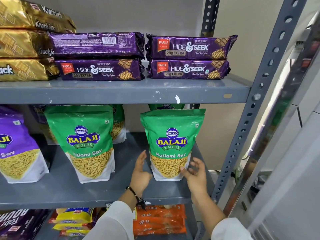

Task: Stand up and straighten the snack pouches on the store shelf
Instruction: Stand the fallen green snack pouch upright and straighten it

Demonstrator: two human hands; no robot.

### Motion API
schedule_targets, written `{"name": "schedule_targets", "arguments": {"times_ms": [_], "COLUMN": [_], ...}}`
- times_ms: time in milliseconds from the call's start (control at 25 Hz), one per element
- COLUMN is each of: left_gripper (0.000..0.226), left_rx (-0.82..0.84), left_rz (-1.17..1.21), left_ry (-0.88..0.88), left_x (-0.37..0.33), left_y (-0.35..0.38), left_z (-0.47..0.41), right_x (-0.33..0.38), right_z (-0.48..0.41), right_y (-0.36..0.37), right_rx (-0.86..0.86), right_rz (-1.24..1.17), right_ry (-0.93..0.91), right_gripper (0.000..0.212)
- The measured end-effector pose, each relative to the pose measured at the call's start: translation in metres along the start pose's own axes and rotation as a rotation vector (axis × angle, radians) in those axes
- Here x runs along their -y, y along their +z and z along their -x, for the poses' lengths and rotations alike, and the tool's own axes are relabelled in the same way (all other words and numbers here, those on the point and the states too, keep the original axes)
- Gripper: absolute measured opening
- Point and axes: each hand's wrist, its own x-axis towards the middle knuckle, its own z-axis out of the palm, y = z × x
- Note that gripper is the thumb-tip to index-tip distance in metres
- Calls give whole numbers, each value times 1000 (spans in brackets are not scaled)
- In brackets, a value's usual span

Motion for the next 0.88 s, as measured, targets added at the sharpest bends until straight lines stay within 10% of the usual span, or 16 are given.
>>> {"name": "schedule_targets", "arguments": {"times_ms": [160,520,880], "left_gripper": [33,57,65], "left_rx": [-220,-514,125], "left_rz": [161,294,212], "left_ry": [-12,-81,-108], "left_x": [2,8,21], "left_y": [-36,-239,-262], "left_z": [0,-3,-35], "right_x": [-5,-26,-35], "right_z": [25,36,59], "right_y": [30,173,244], "right_rx": [-108,324,338], "right_rz": [-37,-117,-119], "right_ry": [-120,173,299], "right_gripper": [44,36,26]}}
